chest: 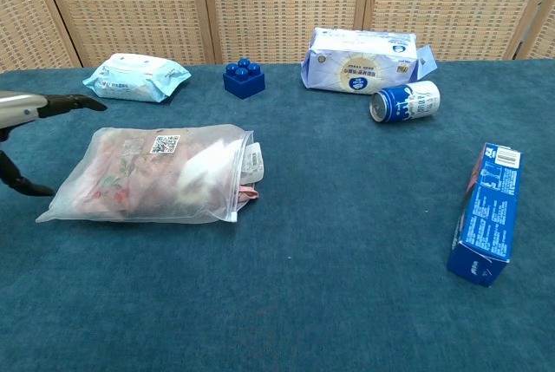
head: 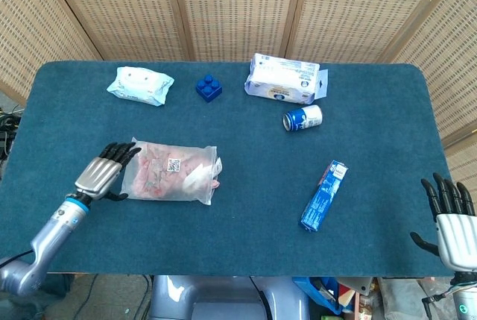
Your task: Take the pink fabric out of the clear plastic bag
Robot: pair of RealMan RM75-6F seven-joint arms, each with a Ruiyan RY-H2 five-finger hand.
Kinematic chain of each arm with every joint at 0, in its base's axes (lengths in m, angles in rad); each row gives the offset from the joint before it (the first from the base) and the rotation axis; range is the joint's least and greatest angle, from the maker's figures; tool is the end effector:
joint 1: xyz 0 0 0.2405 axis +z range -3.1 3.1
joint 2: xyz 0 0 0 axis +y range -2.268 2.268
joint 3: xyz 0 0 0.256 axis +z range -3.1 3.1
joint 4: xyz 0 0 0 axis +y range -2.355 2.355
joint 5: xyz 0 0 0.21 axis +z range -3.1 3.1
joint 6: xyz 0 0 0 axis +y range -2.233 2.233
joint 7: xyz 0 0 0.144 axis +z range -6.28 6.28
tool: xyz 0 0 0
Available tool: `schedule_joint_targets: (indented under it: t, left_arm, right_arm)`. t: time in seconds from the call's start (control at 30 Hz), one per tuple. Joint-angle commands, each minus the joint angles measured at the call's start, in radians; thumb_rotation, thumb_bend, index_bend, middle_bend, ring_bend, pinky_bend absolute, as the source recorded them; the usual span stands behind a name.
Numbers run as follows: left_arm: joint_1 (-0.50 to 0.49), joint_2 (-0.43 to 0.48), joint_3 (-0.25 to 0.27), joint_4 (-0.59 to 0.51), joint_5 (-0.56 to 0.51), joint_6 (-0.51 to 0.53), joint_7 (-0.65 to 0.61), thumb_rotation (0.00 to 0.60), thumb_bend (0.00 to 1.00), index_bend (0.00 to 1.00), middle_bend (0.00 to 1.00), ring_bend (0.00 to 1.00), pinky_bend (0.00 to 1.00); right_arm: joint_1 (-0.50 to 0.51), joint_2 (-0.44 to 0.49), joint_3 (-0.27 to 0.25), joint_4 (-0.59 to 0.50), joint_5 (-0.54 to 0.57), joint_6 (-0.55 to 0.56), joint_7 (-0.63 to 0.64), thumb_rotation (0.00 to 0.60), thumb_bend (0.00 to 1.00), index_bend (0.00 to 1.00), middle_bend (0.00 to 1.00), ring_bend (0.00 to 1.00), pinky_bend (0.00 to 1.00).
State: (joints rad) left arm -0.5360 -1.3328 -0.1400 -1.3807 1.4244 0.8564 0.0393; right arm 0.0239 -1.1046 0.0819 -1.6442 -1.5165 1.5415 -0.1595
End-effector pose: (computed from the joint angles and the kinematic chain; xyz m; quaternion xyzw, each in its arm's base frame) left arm -0.2558 0.3239 0.0480 -0.7567 -0.3858 -0.3028 0.4322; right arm -0.3084 -0.1682 0.1718 0.5957 -0.3344 0.3570 0.6371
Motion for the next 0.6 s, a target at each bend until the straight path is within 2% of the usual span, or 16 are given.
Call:
schedule_joint_targets:
  t: [0.03,0.5,0.6]
  left_arm:
    - [-0.053,-0.044,-0.015,0.038,-0.034,-0.061,0.001,0.6,0.19,0.0,0.0,0.0,0.0]
    - [-0.168,-0.145,-0.032,0.112,-0.191,-0.208,0.079,0.6,0.19,0.0,0.0,0.0,0.0]
    - [-0.191,-0.167,-0.036,0.133,-0.219,-0.226,0.094,0.6,0.19,0.0,0.0,0.0,0.08]
  right_arm:
    - [0.003,-0.001,0.004,0.002,0.011,-0.006,0.002,0.6,0.0,0.0,0.0,0.0,0.0]
    - [0.009,0.002,0.014,0.01,0.039,-0.018,0.025,0.6,0.0,0.0,0.0,0.0,0.0]
    - [0.011,0.002,0.016,0.012,0.044,-0.021,0.029,0.6,0.0,0.0,0.0,0.0,0.0]
